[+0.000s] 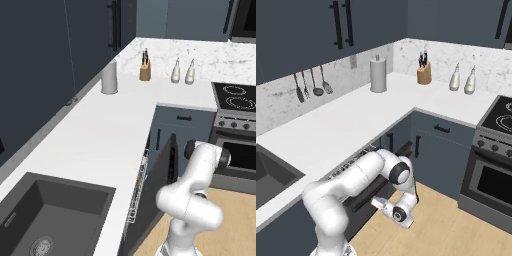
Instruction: Pick up the cup and bowl from the counter, place them in the dishwasher, and close the dishwasher door.
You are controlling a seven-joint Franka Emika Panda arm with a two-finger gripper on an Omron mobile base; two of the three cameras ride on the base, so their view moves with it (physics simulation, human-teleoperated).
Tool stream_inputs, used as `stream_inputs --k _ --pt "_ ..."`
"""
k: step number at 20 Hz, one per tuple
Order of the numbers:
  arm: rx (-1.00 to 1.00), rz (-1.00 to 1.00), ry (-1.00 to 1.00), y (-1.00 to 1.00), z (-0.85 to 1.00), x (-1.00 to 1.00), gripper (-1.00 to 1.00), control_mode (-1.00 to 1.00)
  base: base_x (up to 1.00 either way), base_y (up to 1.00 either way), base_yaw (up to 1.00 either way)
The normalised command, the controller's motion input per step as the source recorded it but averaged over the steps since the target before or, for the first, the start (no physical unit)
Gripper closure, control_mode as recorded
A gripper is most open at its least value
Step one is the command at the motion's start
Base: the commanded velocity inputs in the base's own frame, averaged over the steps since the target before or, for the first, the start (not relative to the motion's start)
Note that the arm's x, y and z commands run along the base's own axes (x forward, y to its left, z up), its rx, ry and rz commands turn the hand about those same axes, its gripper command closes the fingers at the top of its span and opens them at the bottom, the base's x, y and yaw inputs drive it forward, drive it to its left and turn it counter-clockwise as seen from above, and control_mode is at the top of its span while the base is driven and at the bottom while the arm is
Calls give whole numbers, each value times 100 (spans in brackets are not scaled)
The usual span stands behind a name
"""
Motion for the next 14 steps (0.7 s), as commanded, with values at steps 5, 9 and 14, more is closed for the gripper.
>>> stream_inputs --k 5,9,14 --pt "3 -44 -5 100 70 -5 -100 -100 0 0 0" --pt "0 -42 0 100 86 0 -100 -100 0 0 0" --pt "0 -36 5 87 98 32 -100 -100 0 0 0"
